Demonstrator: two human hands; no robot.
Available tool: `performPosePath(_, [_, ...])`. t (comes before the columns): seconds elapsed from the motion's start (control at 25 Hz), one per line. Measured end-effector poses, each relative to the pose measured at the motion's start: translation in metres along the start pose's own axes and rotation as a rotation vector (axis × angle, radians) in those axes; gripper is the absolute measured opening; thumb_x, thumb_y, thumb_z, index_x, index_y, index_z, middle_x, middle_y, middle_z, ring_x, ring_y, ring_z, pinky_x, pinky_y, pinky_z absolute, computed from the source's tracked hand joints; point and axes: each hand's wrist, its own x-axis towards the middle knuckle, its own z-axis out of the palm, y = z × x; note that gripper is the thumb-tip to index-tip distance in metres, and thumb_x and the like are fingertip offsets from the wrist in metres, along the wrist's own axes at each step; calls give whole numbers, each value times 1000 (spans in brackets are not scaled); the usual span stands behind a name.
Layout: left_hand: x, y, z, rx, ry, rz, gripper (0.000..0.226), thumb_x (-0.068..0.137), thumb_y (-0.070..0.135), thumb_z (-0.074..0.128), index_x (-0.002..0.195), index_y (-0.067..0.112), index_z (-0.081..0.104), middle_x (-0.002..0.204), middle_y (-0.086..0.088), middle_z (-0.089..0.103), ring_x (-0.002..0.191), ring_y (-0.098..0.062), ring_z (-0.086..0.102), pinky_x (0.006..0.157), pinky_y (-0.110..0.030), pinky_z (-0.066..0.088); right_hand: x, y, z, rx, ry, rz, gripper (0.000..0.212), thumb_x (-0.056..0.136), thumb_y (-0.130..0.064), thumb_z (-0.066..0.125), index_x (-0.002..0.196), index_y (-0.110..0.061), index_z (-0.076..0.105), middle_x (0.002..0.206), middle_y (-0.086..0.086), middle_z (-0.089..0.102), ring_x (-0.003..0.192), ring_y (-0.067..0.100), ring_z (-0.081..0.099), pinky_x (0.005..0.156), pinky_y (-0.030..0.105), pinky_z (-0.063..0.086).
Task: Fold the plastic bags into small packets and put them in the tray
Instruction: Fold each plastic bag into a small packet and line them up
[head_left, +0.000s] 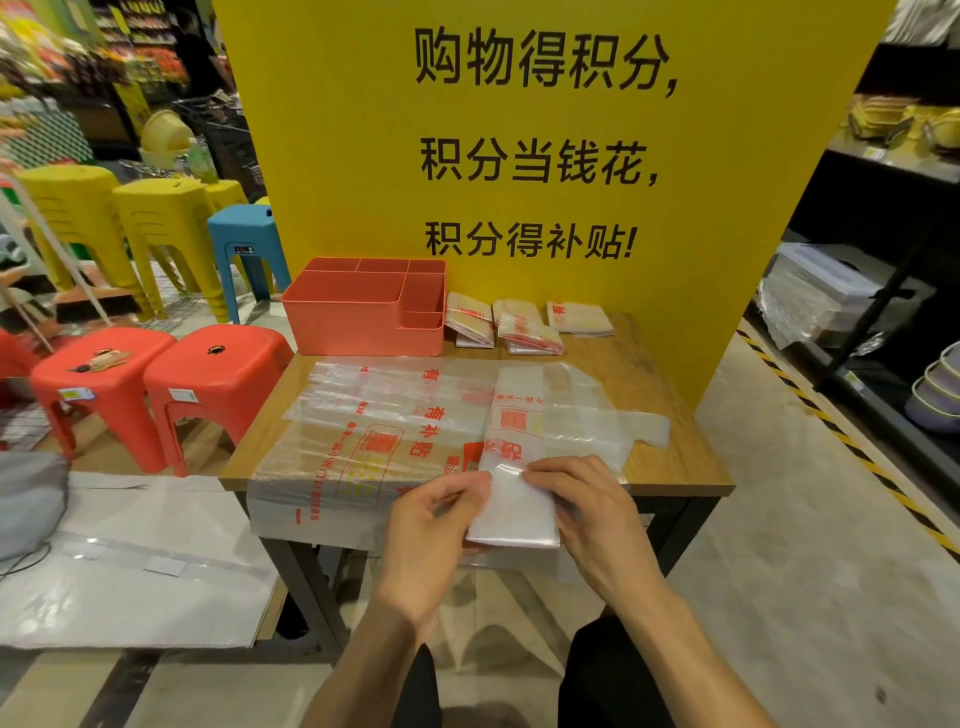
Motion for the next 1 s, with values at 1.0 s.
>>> performPosePath(1.0, [44,2,9,233,-4,115,11,90,23,79,87,13,83,86,4,79,79,-17,78,77,-41,66,16,-38,7,488,121,734,31,100,-33,66,74,-19,77,76,-4,74,77,9,67,72,28,52])
